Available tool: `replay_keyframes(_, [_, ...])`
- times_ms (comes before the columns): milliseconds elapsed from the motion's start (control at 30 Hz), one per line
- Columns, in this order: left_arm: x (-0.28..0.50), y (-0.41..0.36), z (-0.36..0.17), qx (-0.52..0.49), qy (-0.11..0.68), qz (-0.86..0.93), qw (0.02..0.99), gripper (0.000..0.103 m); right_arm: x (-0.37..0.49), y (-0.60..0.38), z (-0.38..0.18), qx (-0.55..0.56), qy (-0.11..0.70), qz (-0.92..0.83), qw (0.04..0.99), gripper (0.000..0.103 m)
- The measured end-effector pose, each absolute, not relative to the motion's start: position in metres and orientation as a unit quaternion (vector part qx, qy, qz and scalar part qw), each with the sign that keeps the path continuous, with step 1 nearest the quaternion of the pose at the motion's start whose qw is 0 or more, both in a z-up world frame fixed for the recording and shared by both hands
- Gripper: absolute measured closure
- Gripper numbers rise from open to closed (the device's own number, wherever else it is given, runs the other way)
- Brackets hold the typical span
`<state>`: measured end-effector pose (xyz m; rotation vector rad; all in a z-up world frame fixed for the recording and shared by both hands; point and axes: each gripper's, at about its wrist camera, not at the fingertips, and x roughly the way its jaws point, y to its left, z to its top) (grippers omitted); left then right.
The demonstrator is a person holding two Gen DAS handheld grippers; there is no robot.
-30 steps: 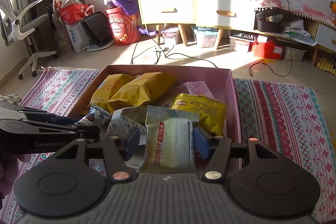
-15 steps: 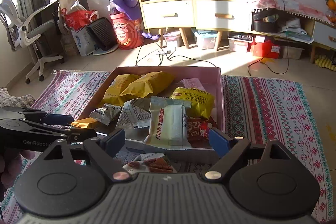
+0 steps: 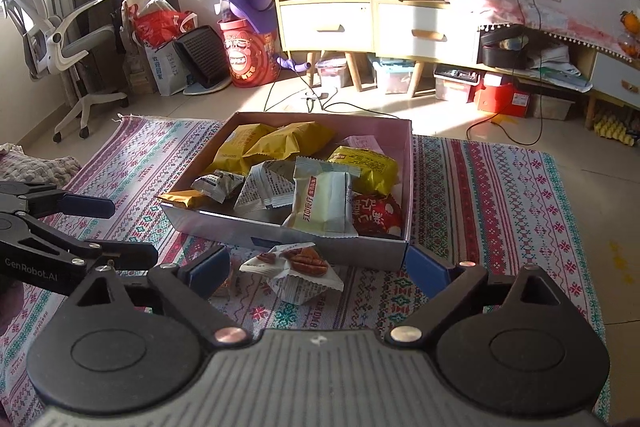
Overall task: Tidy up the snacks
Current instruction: 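Open both tools in the box and withdraw them over the rug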
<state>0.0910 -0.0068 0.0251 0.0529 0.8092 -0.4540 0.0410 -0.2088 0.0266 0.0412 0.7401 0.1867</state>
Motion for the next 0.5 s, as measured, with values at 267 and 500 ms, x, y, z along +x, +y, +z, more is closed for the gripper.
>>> replay_keyframes(267, [0.064,-0.002,0.019,0.034,0.392,-0.233,0.889,0.0,0.02,-0.208,0.022,0.008,0.365,0.104,0.925,0.006])
replay_keyframes(500, [0.048,-0.001,0.013,0.045,0.397,-0.245,0.883,0.0,0.003,-0.212,0.018,0.003,0.37,0.113,0.922,0.006])
